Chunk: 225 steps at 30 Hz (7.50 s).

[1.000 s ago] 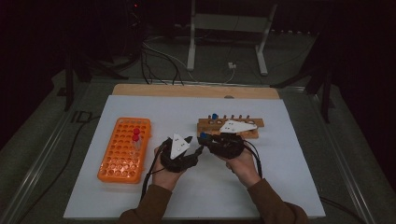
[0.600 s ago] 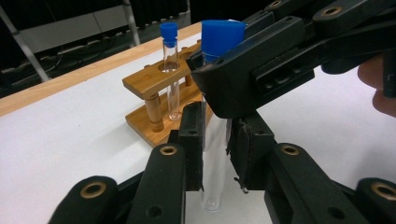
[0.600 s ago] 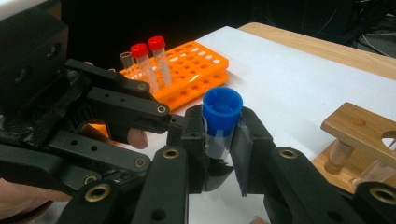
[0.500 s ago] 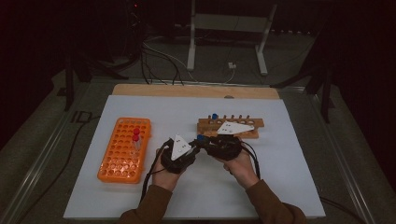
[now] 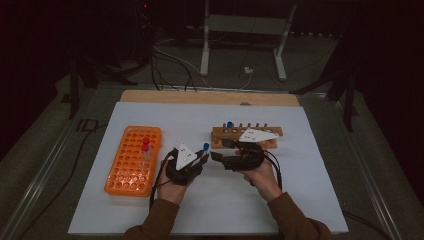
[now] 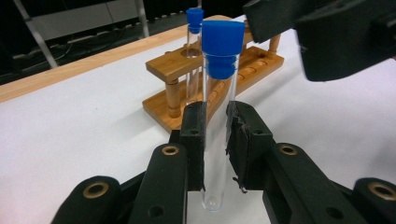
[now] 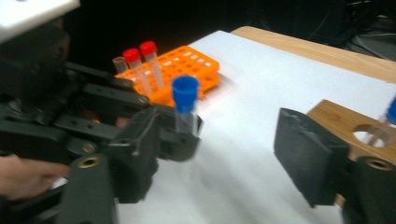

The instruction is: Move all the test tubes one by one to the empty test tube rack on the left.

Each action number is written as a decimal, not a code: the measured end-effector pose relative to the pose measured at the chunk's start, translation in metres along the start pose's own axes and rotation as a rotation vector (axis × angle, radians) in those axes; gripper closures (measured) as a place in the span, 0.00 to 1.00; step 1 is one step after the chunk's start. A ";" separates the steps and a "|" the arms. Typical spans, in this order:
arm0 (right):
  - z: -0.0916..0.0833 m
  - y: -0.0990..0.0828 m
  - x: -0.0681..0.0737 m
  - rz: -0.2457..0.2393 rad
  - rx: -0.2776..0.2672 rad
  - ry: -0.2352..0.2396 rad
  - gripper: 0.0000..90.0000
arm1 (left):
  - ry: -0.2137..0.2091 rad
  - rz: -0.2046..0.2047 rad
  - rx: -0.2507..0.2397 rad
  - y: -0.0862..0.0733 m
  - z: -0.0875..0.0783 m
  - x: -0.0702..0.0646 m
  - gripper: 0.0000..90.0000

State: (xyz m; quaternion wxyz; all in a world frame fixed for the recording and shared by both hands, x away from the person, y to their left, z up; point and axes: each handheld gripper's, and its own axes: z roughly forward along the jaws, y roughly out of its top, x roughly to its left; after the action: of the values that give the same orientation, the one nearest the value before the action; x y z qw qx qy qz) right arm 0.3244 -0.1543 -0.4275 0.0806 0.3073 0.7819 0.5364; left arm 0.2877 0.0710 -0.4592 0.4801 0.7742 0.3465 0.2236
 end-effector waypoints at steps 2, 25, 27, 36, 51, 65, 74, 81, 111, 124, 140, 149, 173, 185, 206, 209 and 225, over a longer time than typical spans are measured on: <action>-0.001 -0.001 0.000 -0.018 0.008 -0.024 0.29 | 0.003 -0.001 -0.001 -0.001 -0.002 0.001 0.85; -0.020 -0.018 -0.022 -0.017 0.024 -0.203 0.00 | 0.031 -0.035 -0.009 -0.014 -0.038 0.021 0.85; -0.023 -0.020 -0.025 -0.011 0.017 -0.213 0.00 | 0.036 -0.040 -0.012 -0.015 -0.042 0.023 0.85; -0.040 -0.029 -0.034 0.007 -0.001 -0.255 0.00 | 0.043 -0.052 -0.029 -0.022 -0.067 0.033 0.85; -0.063 -0.040 -0.042 0.031 -0.036 -0.290 0.00 | 0.063 -0.091 -0.057 -0.042 -0.114 0.060 0.85; -0.066 -0.041 -0.043 0.035 -0.042 -0.297 0.00 | 0.152 -0.106 -0.053 -0.063 -0.134 0.074 0.85; -0.066 -0.041 -0.043 0.035 -0.042 -0.295 0.00 | 0.178 -0.094 -0.009 -0.073 -0.131 0.077 0.85; -0.066 -0.042 -0.043 0.033 -0.040 -0.293 0.00 | 0.182 -0.095 0.062 -0.079 -0.127 0.079 0.85; -0.064 -0.041 -0.042 0.027 -0.038 -0.284 0.00 | 0.217 -0.143 0.061 -0.075 -0.132 0.075 0.44; -0.057 -0.032 -0.044 0.017 -0.028 -0.292 0.00 | 0.206 -0.131 -0.032 -0.043 -0.117 0.060 0.12; -0.028 -0.005 -0.050 0.011 -0.003 -0.301 0.00 | 0.149 -0.075 -0.063 -0.019 -0.084 0.039 0.06; -0.008 0.006 -0.057 0.015 0.004 -0.300 0.04 | 0.119 -0.083 -0.041 -0.016 -0.066 0.028 0.00; 0.045 0.003 -0.079 0.036 0.079 -0.321 0.84 | 0.065 -0.083 -0.016 -0.021 -0.054 0.017 0.00; 0.051 0.002 -0.073 0.005 0.075 -0.325 0.84 | 0.062 -0.087 -0.013 -0.022 -0.053 0.017 0.00; 0.032 0.013 -0.070 0.006 0.005 -0.340 0.86 | 0.061 -0.102 -0.009 -0.024 -0.051 0.019 0.00; 0.022 0.019 -0.067 0.000 -0.031 -0.336 0.86 | 0.060 -0.102 -0.007 -0.024 -0.051 0.019 0.00; -0.004 0.029 -0.049 -0.039 -0.063 -0.275 0.86 | 0.054 -0.088 0.001 -0.020 -0.045 0.016 0.00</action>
State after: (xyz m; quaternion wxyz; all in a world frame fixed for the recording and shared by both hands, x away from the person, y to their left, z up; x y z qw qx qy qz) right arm 0.3729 -0.1784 -0.4095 0.2070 0.3601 0.7520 0.5119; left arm 0.2610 0.1157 -0.4576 0.4797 0.7521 0.3933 0.2226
